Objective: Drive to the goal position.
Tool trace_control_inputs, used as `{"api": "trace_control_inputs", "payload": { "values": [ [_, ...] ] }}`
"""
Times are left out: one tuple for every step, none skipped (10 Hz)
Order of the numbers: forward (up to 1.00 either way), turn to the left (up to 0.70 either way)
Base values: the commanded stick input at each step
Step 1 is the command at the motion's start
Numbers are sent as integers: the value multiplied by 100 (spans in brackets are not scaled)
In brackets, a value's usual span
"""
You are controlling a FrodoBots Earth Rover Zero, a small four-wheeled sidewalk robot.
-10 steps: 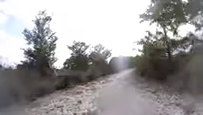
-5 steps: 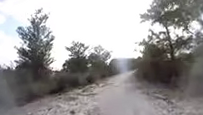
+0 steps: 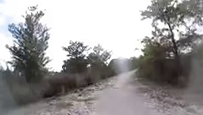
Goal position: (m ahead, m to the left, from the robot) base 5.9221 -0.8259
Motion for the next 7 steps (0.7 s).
{"api": "trace_control_inputs", "payload": {
  "values": [
    [69,1],
    [69,1],
    [69,1],
    [69,1],
    [69,1],
    [69,1],
    [69,1]
  ]
}}
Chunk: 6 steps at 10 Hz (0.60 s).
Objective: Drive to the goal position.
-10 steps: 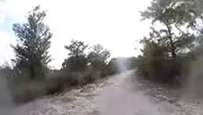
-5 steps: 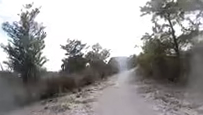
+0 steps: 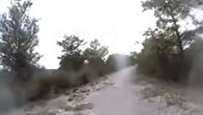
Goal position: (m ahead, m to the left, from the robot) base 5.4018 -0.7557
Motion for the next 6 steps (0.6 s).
{"api": "trace_control_inputs", "payload": {
  "values": [
    [69,1],
    [69,1],
    [69,1],
    [69,1],
    [69,1],
    [69,1]
  ]
}}
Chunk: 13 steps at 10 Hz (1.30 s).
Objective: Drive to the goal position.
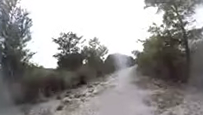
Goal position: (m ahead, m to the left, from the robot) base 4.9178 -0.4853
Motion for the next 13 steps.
{"api": "trace_control_inputs", "payload": {
  "values": [
    [69,1],
    [69,1],
    [69,1],
    [69,1],
    [69,1],
    [69,1],
    [69,1],
    [69,1],
    [69,1],
    [69,1],
    [69,1],
    [69,0],
    [69,-11]
  ]
}}
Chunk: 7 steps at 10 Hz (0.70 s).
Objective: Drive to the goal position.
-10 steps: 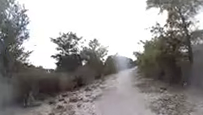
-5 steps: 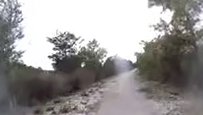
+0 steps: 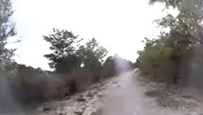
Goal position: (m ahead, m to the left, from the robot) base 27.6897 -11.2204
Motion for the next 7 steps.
{"api": "trace_control_inputs", "payload": {
  "values": [
    [69,-12],
    [69,-2],
    [69,1],
    [69,1],
    [69,-10],
    [69,-14],
    [69,-2]
  ]
}}
